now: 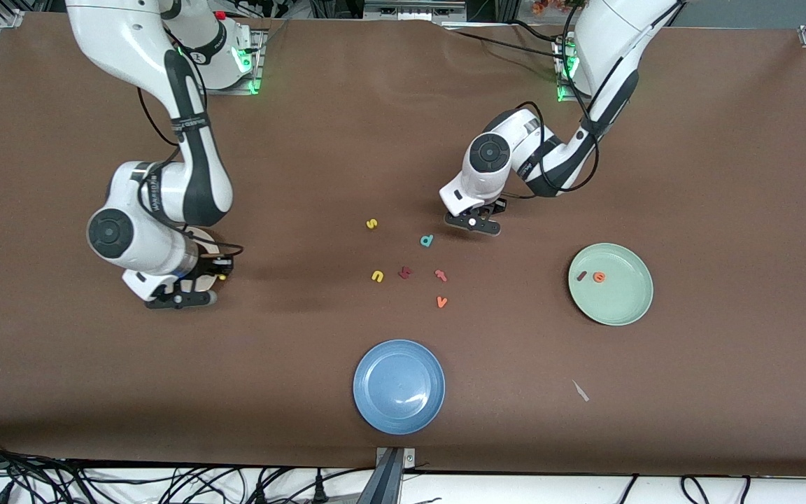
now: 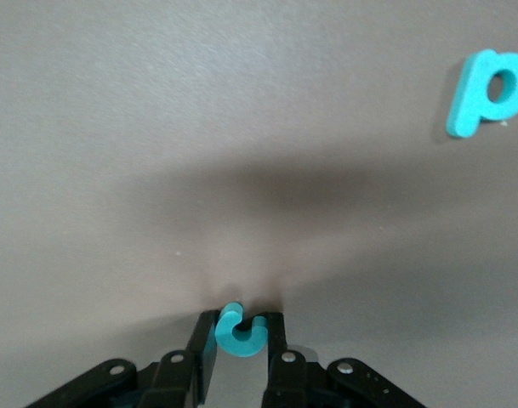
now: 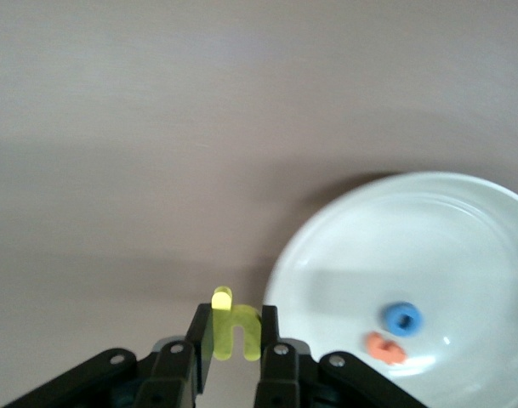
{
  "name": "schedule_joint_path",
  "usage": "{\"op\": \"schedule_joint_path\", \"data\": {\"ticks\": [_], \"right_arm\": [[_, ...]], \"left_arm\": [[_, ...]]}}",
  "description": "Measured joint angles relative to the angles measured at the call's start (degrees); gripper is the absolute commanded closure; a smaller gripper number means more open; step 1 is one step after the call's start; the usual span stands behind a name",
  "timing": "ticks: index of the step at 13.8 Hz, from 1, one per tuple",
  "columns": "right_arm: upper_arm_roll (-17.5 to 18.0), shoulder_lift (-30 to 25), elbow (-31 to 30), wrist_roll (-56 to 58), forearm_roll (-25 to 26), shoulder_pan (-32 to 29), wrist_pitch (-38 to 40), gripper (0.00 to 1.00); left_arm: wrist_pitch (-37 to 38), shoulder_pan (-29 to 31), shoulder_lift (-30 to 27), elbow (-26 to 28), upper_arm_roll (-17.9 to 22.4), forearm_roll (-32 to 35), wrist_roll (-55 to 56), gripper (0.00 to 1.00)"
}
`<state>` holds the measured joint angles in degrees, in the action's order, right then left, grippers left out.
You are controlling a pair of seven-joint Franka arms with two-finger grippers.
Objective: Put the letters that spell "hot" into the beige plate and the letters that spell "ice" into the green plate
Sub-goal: 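Drop the yellow h on the beige plate while the left gripper carries c to green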
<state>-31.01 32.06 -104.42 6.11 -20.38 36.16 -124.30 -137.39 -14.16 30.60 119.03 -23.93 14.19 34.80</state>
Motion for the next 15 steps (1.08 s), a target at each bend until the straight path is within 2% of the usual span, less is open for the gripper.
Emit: {"op": "schedule_joint_path", "data": {"ticks": [2,3,4,8,11,15], "right_arm": [[-2.71,-0.02,-2.39,-0.07,-0.03,-0.1,-0.11,1.0],[-3.9,-0.02,-3.29,0.04,-0.03,-0.2,-0.16,0.96],[-4.64,-0.02,-3.9,0.39,-0.03,-0.58,-0.17,0.01],[-4.99,-0.12,-3.78,1.16,-0.03,-2.2,-0.02,0.0],[-4.92,-0.22,-0.37,-0.77,-0.15,-1.89,3.1,0.0],[-4.89,-0.28,5.89,-9.46,-0.17,-1.84,11.0,0.0]], "left_arm": [[5.45,1.13,-0.92,-2.4,0.01,0.02,-0.65,0.99],[8.93,1.56,-1.57,-4.18,-0.01,0.02,-1.6,0.99],[12.19,2.04,-2.3,-5.99,-0.02,0.02,-2.96,0.99],[21.5,6.7,-4.01,-11.73,0.04,0.05,-13.55,0.98],[22.53,12.2,-4.0,-13.05,0.55,0.54,-23.62,0.97],[22.5,19.95,-3.52,-13.57,0.95,1.91,-35.38,0.97]]}}
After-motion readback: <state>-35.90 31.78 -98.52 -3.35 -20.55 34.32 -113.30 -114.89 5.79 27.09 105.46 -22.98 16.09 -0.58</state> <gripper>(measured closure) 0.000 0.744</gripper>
